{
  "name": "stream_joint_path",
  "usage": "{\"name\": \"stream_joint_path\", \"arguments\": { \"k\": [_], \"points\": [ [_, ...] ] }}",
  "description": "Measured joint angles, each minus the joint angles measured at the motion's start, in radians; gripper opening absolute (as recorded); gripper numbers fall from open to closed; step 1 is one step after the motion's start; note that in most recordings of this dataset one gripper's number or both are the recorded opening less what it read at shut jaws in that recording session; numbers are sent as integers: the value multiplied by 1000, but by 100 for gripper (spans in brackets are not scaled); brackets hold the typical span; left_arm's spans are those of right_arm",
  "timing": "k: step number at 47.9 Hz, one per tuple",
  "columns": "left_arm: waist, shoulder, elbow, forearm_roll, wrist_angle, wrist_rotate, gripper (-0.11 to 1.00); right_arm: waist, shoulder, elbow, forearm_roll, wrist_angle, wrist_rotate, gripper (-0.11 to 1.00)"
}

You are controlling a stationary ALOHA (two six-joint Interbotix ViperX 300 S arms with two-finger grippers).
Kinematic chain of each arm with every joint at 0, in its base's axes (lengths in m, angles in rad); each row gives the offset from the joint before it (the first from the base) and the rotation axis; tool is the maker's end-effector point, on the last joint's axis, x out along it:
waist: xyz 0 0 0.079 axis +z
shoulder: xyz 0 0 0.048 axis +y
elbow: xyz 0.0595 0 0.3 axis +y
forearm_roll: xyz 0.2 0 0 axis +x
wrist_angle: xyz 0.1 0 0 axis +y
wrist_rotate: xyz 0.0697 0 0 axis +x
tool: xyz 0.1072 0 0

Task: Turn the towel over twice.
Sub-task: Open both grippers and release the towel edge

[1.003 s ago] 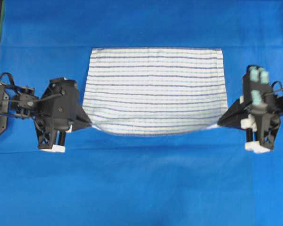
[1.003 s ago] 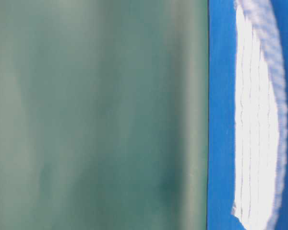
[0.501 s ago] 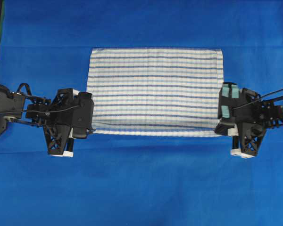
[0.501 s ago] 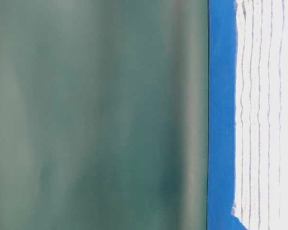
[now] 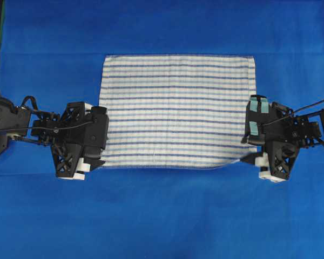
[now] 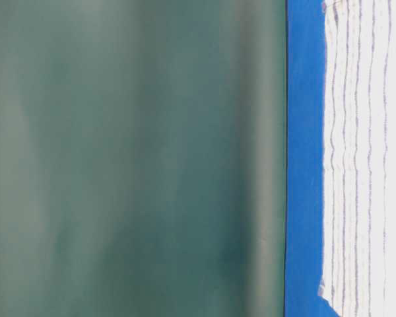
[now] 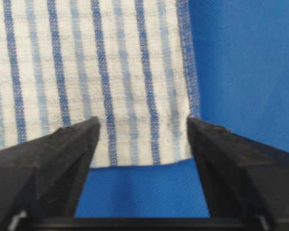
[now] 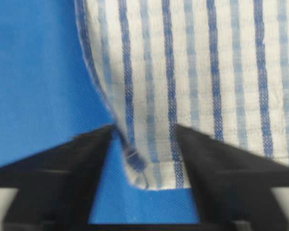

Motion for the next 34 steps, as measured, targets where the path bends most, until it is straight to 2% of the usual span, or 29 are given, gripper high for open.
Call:
{"name": "stream_joint_path", "arguments": {
  "k": [3, 7, 18, 34],
  "points": [
    [-2, -2, 0, 0, 3, 8, 76, 0, -5, -2, 0, 3, -2, 66],
    [-2, -12, 0, 0, 6, 14, 74, 0, -31, -3, -6, 9, -2, 62],
    [-2, -95, -21, 0, 17, 17, 74, 0, -183, -3, -32, 14, -12, 63],
    [15, -301, -31, 0, 23, 17, 73, -41, -436, 8, -160, -3, -12, 63]
  ]
}}
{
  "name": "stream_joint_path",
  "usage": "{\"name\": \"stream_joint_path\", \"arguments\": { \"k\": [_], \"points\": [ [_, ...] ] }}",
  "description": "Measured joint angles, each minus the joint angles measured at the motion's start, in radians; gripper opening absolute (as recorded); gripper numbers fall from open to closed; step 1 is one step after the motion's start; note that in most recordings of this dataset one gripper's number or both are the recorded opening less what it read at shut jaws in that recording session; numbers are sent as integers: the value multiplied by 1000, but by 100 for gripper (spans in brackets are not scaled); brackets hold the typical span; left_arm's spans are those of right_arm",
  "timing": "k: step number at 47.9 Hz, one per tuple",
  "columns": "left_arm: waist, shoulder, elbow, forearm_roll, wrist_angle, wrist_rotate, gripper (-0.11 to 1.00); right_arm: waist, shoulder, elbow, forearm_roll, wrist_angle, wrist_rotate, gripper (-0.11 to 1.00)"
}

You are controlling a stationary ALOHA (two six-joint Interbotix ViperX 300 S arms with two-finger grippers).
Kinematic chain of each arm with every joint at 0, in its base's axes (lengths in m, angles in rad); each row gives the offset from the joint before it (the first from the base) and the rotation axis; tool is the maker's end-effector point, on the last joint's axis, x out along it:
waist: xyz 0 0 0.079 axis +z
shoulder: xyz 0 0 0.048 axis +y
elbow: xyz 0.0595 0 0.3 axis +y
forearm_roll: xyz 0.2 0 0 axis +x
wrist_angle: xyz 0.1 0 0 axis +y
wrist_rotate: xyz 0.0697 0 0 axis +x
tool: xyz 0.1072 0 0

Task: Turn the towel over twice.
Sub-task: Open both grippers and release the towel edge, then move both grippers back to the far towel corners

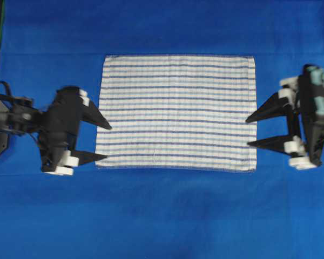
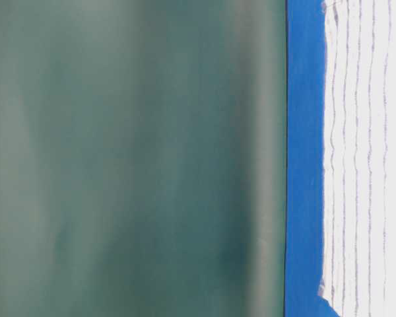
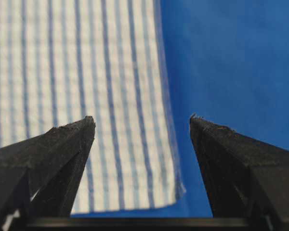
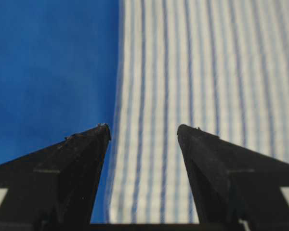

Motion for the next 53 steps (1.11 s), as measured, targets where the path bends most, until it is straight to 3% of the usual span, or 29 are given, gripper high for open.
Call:
{"name": "stream_joint_path", "arguments": {
  "k": [12, 29, 39, 53],
  "points": [
    [18, -156, 25, 0, -20, 6, 73, -12, -124, 12, -66, -26, 0, 63],
    [35, -213, 44, 2, -29, 8, 73, -44, -117, 12, -74, -32, 0, 63],
    [138, -167, 49, 2, -104, 9, 73, -170, -109, 12, -103, -32, 0, 63],
    [314, -37, 54, 3, -192, 84, 73, -403, 11, 17, -152, -38, 0, 63]
  ]
}}
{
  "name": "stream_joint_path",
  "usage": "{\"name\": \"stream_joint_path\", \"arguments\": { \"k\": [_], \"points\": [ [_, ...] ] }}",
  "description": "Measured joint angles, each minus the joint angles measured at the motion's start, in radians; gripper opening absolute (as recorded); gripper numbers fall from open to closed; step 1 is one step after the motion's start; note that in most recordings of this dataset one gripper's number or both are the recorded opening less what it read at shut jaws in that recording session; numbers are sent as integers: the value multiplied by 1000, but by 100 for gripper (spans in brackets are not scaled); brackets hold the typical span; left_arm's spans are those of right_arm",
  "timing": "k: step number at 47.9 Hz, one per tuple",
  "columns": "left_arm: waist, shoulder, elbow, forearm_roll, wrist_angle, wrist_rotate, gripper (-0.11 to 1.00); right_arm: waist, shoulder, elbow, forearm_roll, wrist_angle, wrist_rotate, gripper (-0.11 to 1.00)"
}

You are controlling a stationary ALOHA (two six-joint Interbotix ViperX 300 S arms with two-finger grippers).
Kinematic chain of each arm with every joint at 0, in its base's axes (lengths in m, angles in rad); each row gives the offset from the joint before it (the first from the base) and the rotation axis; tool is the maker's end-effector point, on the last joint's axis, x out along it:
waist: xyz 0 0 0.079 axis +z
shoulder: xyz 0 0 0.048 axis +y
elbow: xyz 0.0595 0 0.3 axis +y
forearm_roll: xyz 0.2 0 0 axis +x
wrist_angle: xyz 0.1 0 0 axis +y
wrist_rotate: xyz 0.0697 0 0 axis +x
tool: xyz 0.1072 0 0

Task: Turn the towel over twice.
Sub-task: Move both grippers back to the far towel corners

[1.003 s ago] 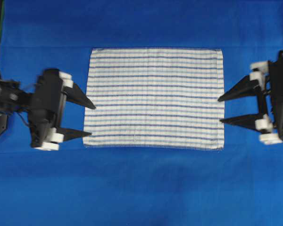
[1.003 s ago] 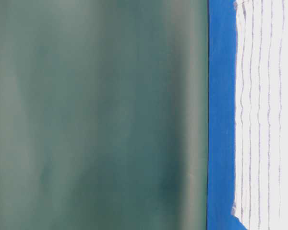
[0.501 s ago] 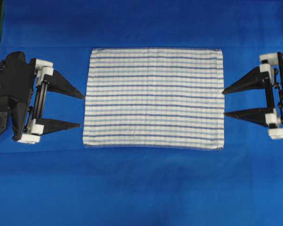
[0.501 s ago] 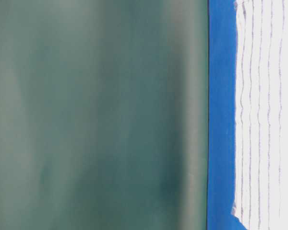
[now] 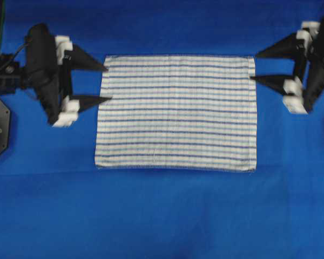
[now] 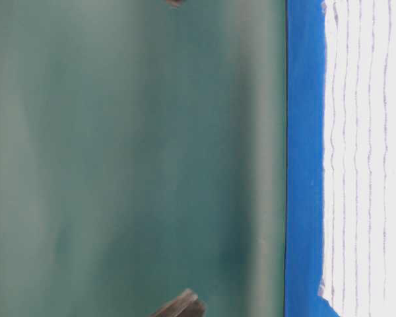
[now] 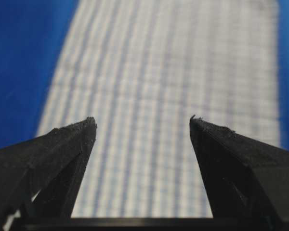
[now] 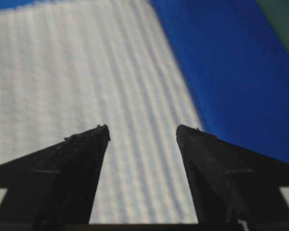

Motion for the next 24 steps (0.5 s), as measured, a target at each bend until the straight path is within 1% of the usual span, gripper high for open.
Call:
{"name": "stream_joint_path", "arguments": {
  "k": [3, 9, 14, 17, 24],
  "points": [
    [32, 38, 2, 0, -28, 11, 74, -54, 46, 5, -6, -14, -2, 63],
    [104, 140, 14, 0, -109, 23, 74, -114, 135, 14, -15, -58, -2, 63],
    [149, 227, 23, 0, -170, 35, 74, -167, 227, 17, -23, -98, -3, 63],
    [169, 278, 25, 0, -201, 40, 74, -192, 281, 17, -28, -121, -3, 63],
    [215, 394, 23, 0, -288, 40, 74, -219, 388, 17, -41, -186, -5, 63]
  ]
}}
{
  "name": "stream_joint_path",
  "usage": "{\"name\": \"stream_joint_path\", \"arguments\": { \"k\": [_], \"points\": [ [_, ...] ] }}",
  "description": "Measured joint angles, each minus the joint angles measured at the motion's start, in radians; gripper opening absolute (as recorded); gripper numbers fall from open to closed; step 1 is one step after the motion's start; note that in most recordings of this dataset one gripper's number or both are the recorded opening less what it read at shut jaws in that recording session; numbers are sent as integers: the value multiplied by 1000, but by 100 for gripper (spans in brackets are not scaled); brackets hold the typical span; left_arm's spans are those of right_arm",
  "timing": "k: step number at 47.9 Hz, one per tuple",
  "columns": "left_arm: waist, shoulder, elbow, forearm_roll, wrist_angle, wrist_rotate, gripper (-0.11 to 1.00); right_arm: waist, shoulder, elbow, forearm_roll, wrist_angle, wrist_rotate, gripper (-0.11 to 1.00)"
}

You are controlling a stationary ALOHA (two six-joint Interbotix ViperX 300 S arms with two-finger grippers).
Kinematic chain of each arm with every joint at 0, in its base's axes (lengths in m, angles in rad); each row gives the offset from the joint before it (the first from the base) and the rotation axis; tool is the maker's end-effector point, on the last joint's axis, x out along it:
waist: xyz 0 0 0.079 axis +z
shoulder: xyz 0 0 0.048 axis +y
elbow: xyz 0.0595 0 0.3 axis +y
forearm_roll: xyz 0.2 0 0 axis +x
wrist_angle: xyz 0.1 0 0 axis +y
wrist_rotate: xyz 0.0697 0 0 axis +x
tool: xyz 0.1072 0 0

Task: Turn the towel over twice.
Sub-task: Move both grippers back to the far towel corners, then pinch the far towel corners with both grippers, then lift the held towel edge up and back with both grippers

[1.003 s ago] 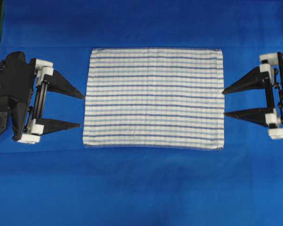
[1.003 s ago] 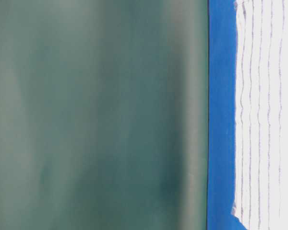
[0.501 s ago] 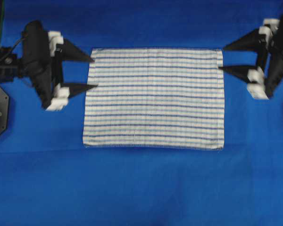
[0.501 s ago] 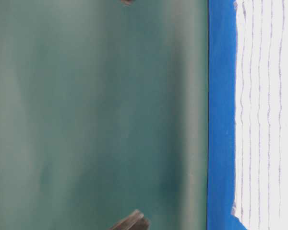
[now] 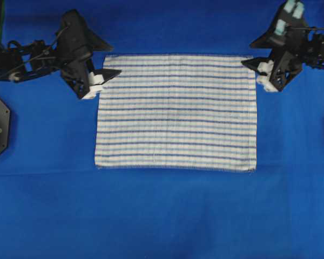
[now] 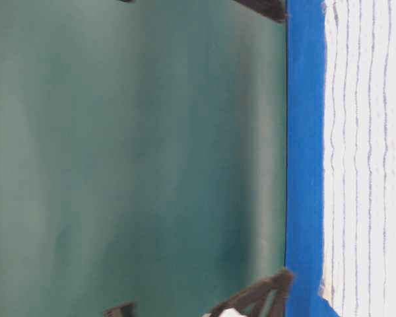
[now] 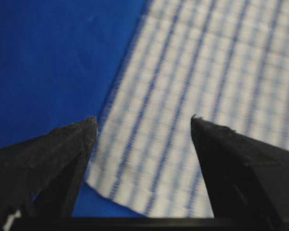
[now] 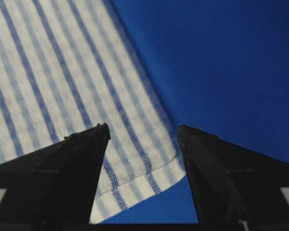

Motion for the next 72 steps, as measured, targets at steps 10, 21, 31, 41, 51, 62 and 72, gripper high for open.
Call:
{"name": "stream_joint_path", "arguments": {
  "k": [10, 21, 31, 41, 51, 62, 72],
  "points": [
    [37, 118, -8, 0, -75, -2, 74, -41, 129, -3, -11, -71, -9, 63],
    [63, 190, -14, -2, -78, -3, 71, -49, 219, -15, -12, -83, -14, 62],
    [84, 221, -31, -3, -31, -6, 32, -55, 229, -21, -12, -98, -15, 44],
    [86, 249, -51, -2, 14, -6, 3, -55, 229, -18, -12, -98, -17, 2],
    [86, 244, -51, -2, 32, -8, 3, -55, 227, -14, -12, -92, -20, 2],
    [95, 195, -66, -2, 49, -6, 3, -84, 222, -25, -12, -86, -20, 2],
    [150, 118, -109, -2, 106, -3, 3, -161, 166, -71, -20, -35, -57, 2]
  ]
}}
